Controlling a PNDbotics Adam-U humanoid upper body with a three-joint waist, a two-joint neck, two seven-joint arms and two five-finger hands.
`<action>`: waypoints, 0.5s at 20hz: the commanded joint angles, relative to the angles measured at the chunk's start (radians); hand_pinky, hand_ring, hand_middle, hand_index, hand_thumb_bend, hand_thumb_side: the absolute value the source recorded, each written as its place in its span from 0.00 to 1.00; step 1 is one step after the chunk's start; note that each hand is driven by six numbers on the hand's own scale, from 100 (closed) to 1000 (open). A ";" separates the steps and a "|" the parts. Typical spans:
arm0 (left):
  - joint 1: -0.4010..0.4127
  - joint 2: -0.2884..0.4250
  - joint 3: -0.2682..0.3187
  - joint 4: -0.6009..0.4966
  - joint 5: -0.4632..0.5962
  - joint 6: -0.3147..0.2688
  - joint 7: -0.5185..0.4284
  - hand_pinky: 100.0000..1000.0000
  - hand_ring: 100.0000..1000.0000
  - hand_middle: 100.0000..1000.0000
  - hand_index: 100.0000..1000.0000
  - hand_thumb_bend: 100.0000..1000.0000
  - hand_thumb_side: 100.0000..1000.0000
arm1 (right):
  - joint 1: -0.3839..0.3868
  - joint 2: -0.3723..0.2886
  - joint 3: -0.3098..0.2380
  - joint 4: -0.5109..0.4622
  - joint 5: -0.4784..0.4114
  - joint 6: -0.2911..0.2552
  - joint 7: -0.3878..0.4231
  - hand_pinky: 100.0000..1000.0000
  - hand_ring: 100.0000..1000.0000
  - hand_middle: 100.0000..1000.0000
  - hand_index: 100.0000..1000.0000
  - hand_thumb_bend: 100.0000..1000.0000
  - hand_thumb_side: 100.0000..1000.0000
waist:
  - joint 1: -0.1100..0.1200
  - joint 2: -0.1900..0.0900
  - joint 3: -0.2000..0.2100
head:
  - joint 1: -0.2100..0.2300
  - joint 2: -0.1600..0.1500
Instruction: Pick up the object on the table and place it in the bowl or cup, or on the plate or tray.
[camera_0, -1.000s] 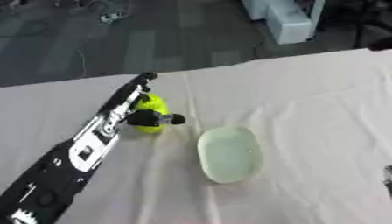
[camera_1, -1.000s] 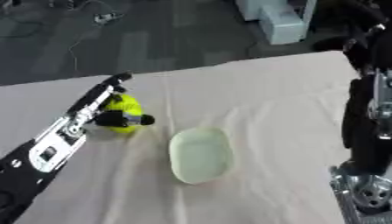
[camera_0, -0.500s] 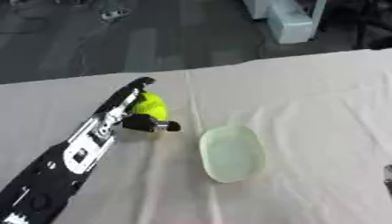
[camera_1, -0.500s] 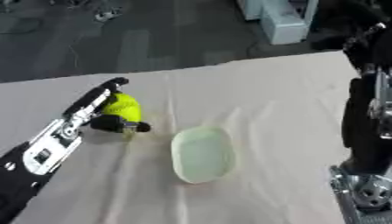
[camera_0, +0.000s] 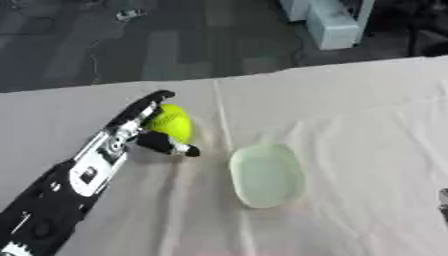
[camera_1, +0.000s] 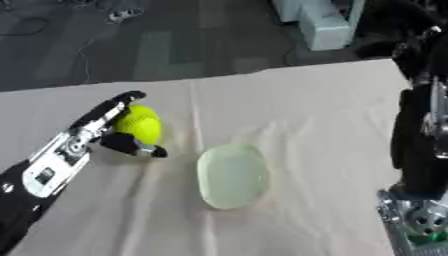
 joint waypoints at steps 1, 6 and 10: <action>-0.003 0.018 0.002 -0.001 -0.007 0.004 -0.010 0.60 0.78 1.00 1.00 0.92 0.36 | -0.020 0.003 -0.001 -0.013 -0.003 -0.003 0.001 0.52 0.82 0.88 0.92 0.00 1.00 | -0.005 -0.012 -0.004 | 0.010 -0.011; -0.001 0.014 0.009 -0.003 -0.026 0.015 0.041 0.45 0.68 1.00 0.99 0.94 0.41 | -0.020 0.004 -0.002 -0.013 -0.004 -0.003 0.000 0.52 0.82 0.88 0.92 0.00 1.00 | -0.006 -0.011 -0.005 | 0.010 -0.013; 0.002 0.005 0.016 -0.001 -0.047 0.034 0.192 0.38 0.59 0.94 0.92 1.00 0.39 | -0.020 0.005 -0.002 -0.013 -0.003 -0.003 0.000 0.52 0.82 0.88 0.92 0.00 1.00 | -0.006 -0.010 -0.007 | 0.009 -0.016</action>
